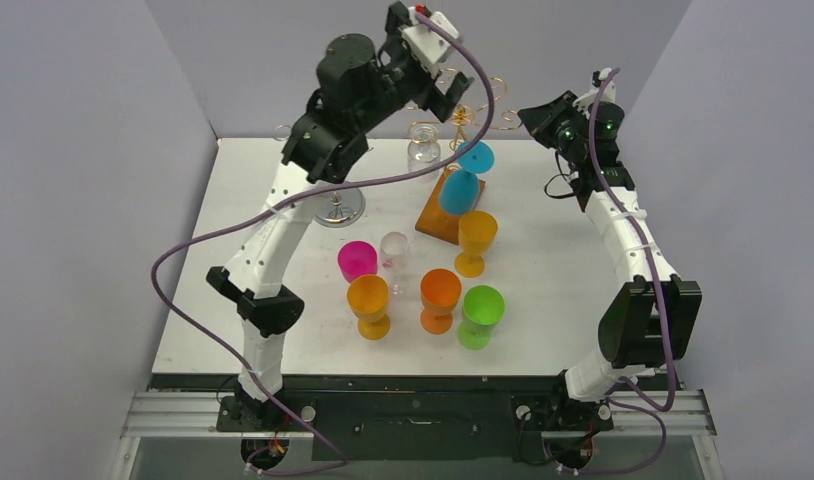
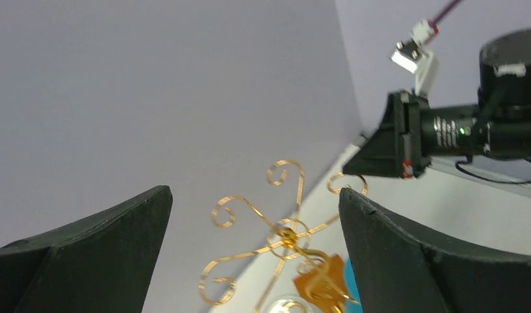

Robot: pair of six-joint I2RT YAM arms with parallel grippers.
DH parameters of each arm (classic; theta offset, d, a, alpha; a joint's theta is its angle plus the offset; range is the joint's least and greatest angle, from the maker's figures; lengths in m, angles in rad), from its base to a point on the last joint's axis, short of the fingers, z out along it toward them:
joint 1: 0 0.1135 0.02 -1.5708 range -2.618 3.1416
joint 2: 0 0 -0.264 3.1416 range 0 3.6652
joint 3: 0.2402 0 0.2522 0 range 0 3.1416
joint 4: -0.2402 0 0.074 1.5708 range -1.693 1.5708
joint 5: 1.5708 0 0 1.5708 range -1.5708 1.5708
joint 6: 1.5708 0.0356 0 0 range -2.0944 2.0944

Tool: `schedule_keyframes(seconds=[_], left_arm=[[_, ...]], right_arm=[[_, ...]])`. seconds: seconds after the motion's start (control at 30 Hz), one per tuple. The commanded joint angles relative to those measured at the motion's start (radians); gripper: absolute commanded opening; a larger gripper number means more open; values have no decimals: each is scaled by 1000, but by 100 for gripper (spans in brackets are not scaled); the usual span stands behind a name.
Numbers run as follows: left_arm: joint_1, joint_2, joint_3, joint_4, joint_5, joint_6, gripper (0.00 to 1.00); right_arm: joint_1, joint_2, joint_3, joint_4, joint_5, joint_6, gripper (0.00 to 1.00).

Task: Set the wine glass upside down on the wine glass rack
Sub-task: Adjust the wine rack at the center of the board.

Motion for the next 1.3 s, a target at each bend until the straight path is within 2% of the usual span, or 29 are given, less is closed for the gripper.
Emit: schedule_keyframes(seconds=[0.0, 0.1, 0.27, 0.43, 0.63, 0.73, 1.03, 1.13, 1.27], left_arm=[[-23, 97, -6, -165, -57, -142, 99], [-39, 116, -8, -162, -59, -159, 100], [-46, 119, -34, -148, -65, -188, 100], [-51, 144, -23, -129, -81, -265, 91], [-60, 167, -17, -96, -89, -252, 85], [-45, 162, -17, -92, -116, -258, 83], [30, 64, -90, -99, -120, -279, 82], [50, 28, -131, -101, -106, -284, 82], [74, 3, -145, -108, -90, -300, 82]], right_arm=[[-16, 49, 14, -134, 35, -29, 0], [-41, 60, 23, -139, 43, -31, 0], [-66, 89, 49, -127, 29, -17, 9], [-64, 85, 50, -90, 12, -2, 13], [-41, 44, 20, -87, 25, -6, 10], [-25, 14, -6, -103, 54, -18, 12], [-76, -36, -8, -115, 60, 16, 42], [-110, -53, -4, -117, 57, 25, 44], [-154, -76, -67, -98, 52, 63, 40]])
